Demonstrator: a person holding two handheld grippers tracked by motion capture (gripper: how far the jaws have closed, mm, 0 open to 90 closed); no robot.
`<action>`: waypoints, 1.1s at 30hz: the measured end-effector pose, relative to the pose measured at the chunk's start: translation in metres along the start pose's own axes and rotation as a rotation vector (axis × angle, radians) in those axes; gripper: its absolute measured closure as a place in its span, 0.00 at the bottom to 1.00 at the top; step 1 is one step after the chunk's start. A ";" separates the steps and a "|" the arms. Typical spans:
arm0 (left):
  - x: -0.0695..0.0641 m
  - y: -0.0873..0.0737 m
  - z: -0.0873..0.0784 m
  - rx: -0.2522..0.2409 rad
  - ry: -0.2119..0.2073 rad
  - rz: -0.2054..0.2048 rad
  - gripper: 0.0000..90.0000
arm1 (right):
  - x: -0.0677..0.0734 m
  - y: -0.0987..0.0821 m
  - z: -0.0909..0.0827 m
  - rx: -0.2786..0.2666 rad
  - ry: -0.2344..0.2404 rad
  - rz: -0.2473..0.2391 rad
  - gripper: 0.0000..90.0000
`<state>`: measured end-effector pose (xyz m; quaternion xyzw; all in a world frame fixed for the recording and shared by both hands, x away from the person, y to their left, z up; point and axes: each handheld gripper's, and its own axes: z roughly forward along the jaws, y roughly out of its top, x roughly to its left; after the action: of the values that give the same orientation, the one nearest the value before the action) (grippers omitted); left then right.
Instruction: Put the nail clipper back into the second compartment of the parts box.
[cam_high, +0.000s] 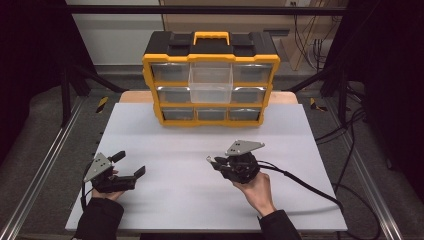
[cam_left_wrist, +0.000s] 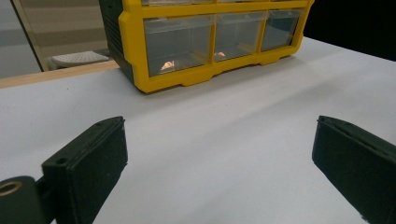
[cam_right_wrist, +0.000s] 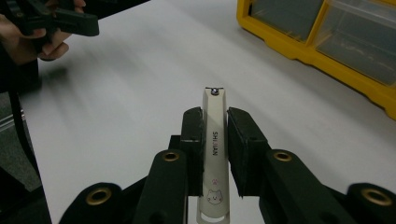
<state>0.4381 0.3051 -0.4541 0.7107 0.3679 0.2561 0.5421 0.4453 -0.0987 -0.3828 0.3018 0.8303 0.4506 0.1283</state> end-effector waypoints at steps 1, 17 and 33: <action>0.000 0.000 0.000 0.000 0.000 0.000 0.04 | -0.001 0.001 -0.002 -0.006 -0.003 0.001 0.86; 0.000 0.000 -0.001 -0.003 0.004 0.000 0.04 | -0.012 0.014 -0.025 -0.072 -0.014 0.021 0.86; 0.000 0.000 -0.001 -0.001 0.004 0.001 0.04 | -0.023 0.034 -0.052 -0.142 -0.028 0.028 0.86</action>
<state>0.4378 0.3055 -0.4536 0.7103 0.3685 0.2581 0.5414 0.4514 -0.1334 -0.3268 0.3098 0.7900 0.5060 0.1545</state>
